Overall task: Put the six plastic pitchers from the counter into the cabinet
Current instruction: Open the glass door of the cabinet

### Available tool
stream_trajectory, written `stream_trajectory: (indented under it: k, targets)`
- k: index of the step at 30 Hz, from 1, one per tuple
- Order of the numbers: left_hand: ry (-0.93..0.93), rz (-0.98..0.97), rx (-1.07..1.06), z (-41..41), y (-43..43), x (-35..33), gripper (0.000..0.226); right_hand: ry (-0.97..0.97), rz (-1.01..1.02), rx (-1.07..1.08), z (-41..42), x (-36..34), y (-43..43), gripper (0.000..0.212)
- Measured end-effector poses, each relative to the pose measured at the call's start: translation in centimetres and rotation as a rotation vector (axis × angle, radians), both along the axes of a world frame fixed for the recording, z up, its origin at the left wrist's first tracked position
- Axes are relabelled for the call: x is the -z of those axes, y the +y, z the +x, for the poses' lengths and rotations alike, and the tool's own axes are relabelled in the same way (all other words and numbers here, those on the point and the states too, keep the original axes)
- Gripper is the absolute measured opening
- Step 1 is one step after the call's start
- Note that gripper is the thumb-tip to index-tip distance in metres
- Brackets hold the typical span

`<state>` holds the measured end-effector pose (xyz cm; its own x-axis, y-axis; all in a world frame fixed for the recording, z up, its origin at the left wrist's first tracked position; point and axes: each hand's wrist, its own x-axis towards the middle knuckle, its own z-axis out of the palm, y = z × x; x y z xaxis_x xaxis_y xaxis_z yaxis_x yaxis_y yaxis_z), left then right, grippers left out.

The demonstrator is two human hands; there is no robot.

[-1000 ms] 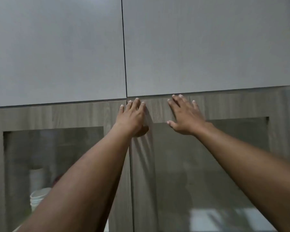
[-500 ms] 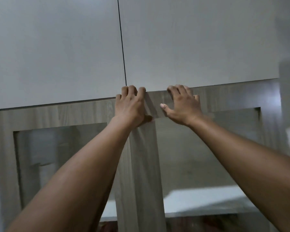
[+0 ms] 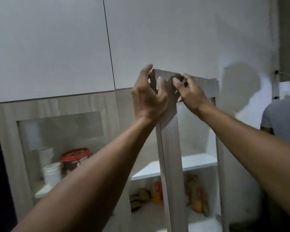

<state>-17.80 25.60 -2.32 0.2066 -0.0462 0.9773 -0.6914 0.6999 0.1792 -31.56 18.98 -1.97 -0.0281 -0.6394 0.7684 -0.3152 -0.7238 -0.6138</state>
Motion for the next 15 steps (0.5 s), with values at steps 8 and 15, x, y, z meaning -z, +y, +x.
stream_trajectory:
  k: [8, 15]
  targets:
    - [0.188, 0.003, 0.309, -10.3, 4.6, 0.1, 0.027, -0.060, 0.095, -0.134, -8.4, 2.2, 7.6, 0.058]
    - [-0.017, 0.137, 0.525, -23.7, 6.8, 3.2, 0.037, -0.320, 0.202, -0.105, -19.9, 1.7, 13.7, 0.052]
